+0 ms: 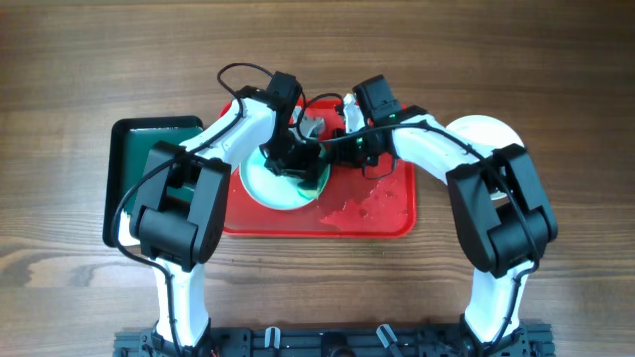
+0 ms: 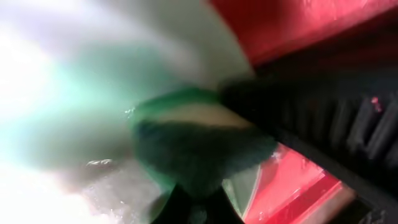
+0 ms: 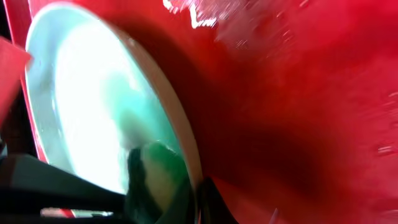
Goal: Clean dirty plates on tray and stack at the side
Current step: 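Scrub the held plate with the sponge in the left gripper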
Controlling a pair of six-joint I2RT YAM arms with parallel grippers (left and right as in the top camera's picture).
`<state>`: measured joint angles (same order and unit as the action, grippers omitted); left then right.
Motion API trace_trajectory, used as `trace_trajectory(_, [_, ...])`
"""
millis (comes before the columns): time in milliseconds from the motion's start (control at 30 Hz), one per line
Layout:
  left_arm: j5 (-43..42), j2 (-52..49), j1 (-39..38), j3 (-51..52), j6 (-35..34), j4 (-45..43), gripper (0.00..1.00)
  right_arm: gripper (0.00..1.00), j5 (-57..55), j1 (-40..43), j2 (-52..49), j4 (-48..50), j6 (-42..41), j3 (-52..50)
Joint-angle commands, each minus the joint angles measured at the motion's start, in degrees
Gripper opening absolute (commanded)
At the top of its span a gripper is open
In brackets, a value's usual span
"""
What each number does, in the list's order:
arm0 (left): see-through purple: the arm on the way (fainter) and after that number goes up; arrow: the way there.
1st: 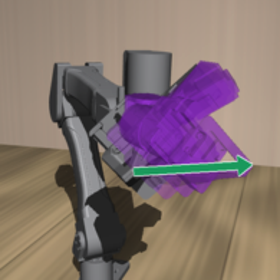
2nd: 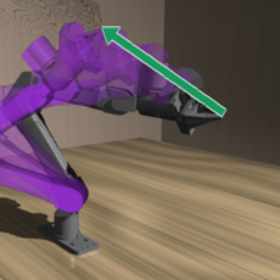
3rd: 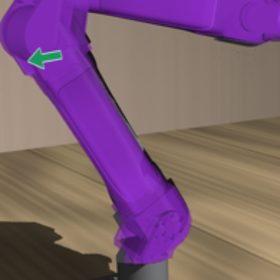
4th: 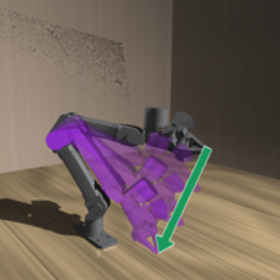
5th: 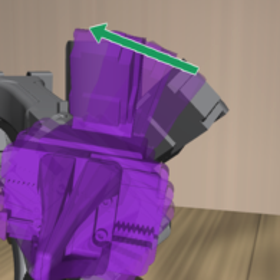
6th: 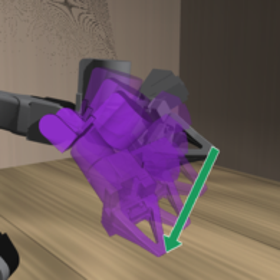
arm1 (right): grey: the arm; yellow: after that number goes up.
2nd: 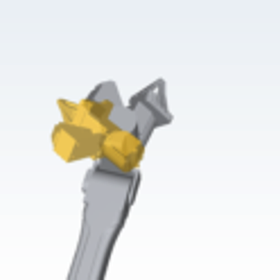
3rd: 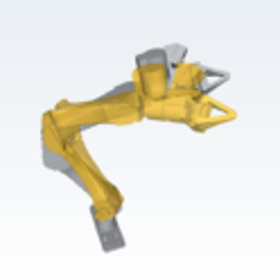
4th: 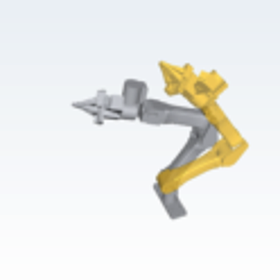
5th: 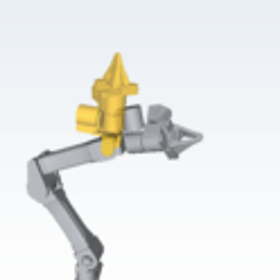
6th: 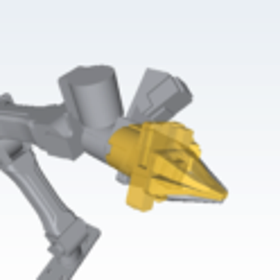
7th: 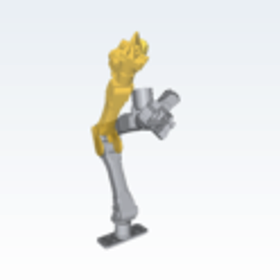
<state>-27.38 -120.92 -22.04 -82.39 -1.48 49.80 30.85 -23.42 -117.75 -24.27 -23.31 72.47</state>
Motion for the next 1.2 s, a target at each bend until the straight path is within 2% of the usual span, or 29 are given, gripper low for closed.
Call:
trace_trajectory(0, [21.2,-1.1,1.5,0.1,-21.6,-5.9,0.04,0.04,0.2,-0.5,-1.3,-0.6,-0.7,-0.6])
trace_trajectory(33, [29.8,-1.1,2.4,0.1,-27.2,-5.9,0.04,0.04,0.2,-0.5,-1.3,-0.7,-0.7,-0.6])
trace_trajectory(100, [38.0,-1.1,4.0,0.1,-29.5,-4.9,0.04,0.04,0.2,-0.5,-1.3,-0.8,-0.7,-0.6])
trace_trajectory(200, [43.0,-1.1,6.1,0.1,-29.5,-1.2,0.04,0.04,0.1,-0.5,-1.3,-0.8,-0.7,-0.6])
trace_trajectory(333, [42.7,-1.1,7.8,0.1,-28.9,5.3,0.04,0.05,0.1,-0.5,-1.3,-0.8,-0.7,-0.6])
trace_trajectory(433, [34.5,-1.1,7.7,0.1,-21.5,10.6,0.04,0.04,0.0,-0.5,-1.3,-0.8,-0.7,-0.6])
trace_trajectory(567, [12.5,-1.1,7.6,0.1,-2.3,16.2,0.04,0.04,0.1,-0.5,-1.3,-0.6,-0.7,-0.6])
trace_trajectory(633, [4.6,-1.1,7.6,0.1,5.1,16.7,0.04,0.04,0.1,-0.5,-1.3,-0.6,-0.7,-0.6])
trace_trajectory(700, [-0.3,-1.1,7.6,0.1,8.4,15.0,0.04,0.04,0.1,-0.5,-1.3,-0.6,-0.7,-0.6])
trace_trajectory(800, [-4.4,-1.1,7.6,0.1,8.5,9.6,0.04,0.04,0.1,-0.5,-1.3,-0.6,-0.7,-0.6])
trace_trajectory(933, [-4.7,-1.1,7.6,0.1,2.8,-0.6,0.04,0.04,0.1,-0.5,-1.3,-0.6,-0.7,-0.6])
trace_trajectory(967, [-3.0,-1.1,7.6,0.1,-1.3,-5.8,0.04,0.04,0.1,-0.5,-1.3,-0.6,-0.7,-0.6])
trace_trajectory(1000, [3.5,-1.1,7.6,0.1,-7.7,-9.3,0.04,0.04,0.1,-0.5,-1.3,-0.6,-0.7,-0.6])
trace_trajectory(1100, [21.6,-1.1,7.6,0.1,-18.7,-10.9,0.04,0.04,0.1,-0.5,-1.3,-0.6,-0.7,-0.6])
trace_trajectory(1167, [40.8,-1.1,7.6,0.1,-28.2,-6.6,0.04,0.04,0.0,-0.5,-1.3,-0.6,-0.7,-0.6])
